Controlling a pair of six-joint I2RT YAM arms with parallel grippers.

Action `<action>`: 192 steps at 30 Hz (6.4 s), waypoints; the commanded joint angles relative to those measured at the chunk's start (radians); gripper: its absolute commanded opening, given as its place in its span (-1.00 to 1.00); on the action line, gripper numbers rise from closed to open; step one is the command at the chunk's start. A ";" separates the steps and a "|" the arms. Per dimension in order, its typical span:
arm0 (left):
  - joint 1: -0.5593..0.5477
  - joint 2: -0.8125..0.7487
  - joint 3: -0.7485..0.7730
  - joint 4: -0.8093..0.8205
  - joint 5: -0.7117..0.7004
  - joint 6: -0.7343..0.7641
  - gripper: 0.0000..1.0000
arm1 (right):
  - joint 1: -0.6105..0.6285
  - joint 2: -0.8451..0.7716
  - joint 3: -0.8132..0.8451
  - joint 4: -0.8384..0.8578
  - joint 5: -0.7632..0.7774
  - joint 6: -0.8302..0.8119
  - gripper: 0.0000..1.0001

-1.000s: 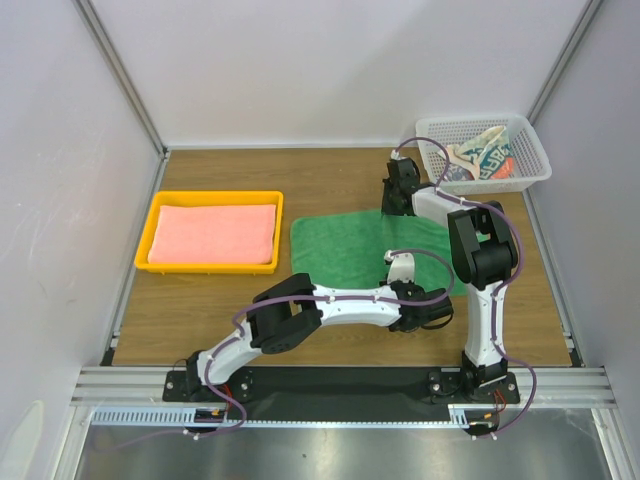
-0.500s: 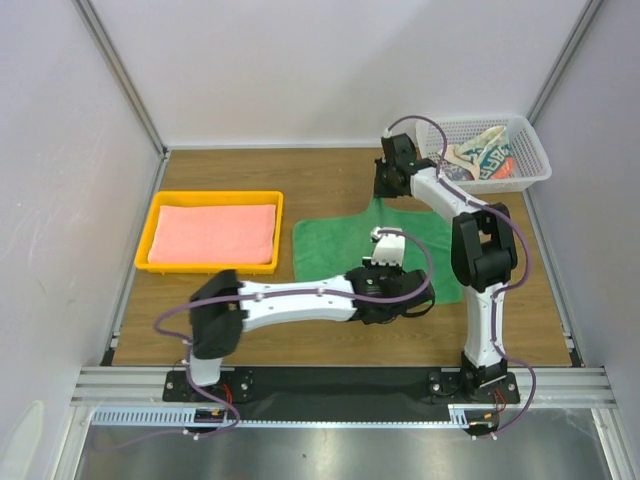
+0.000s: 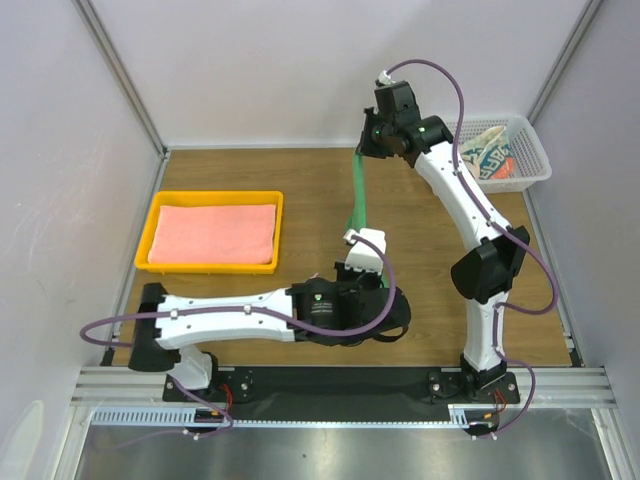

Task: Fold and stack the towels
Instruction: Fold the towel

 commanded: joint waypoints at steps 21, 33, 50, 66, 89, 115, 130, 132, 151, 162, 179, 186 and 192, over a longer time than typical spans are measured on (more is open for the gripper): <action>-0.050 -0.260 -0.003 -0.221 -0.034 -0.081 -0.99 | 0.063 -0.030 0.090 -0.020 0.069 0.106 -1.00; -0.048 -0.515 -0.083 -0.343 -0.061 -0.011 -0.99 | 0.197 0.102 0.222 0.054 0.001 0.192 -1.00; -0.125 0.188 0.051 -0.045 0.103 0.244 -0.99 | -0.134 -0.425 -0.933 0.448 -0.158 0.012 -1.00; -0.084 0.422 0.189 0.382 0.421 0.456 0.74 | -0.437 -0.429 -1.068 0.359 -0.065 -0.118 -0.57; 0.694 -0.244 -0.623 0.638 0.900 0.249 0.96 | -0.081 -0.363 -0.958 0.447 -0.047 0.052 0.62; 0.805 -0.012 -0.664 0.862 1.133 0.220 0.56 | 0.026 0.041 -0.654 0.413 -0.170 0.006 0.22; 0.803 -0.264 -0.919 0.747 1.101 0.140 0.37 | 0.201 0.105 -0.474 0.101 0.085 0.104 0.10; 0.803 -0.283 -0.925 0.735 1.081 0.158 0.37 | 0.221 0.111 -0.459 0.068 0.124 0.132 0.10; 0.805 -0.458 -1.061 0.738 1.059 0.250 0.42 | 0.302 0.231 -0.329 -0.095 0.317 0.192 -0.52; 0.791 -0.435 -1.097 0.908 1.157 0.260 0.34 | 0.302 0.176 -0.313 -0.127 0.322 0.200 -1.00; 0.733 -0.316 -1.046 0.984 1.145 0.237 0.34 | 0.238 0.030 -0.434 -0.040 0.201 0.121 -1.00; 0.711 -0.245 -0.973 0.968 1.142 0.258 0.29 | 0.169 -0.077 -0.536 0.032 0.172 0.088 -1.00; 0.700 -0.158 -0.896 0.935 1.121 0.260 0.19 | 0.132 -0.102 -0.565 0.083 0.121 0.086 -1.00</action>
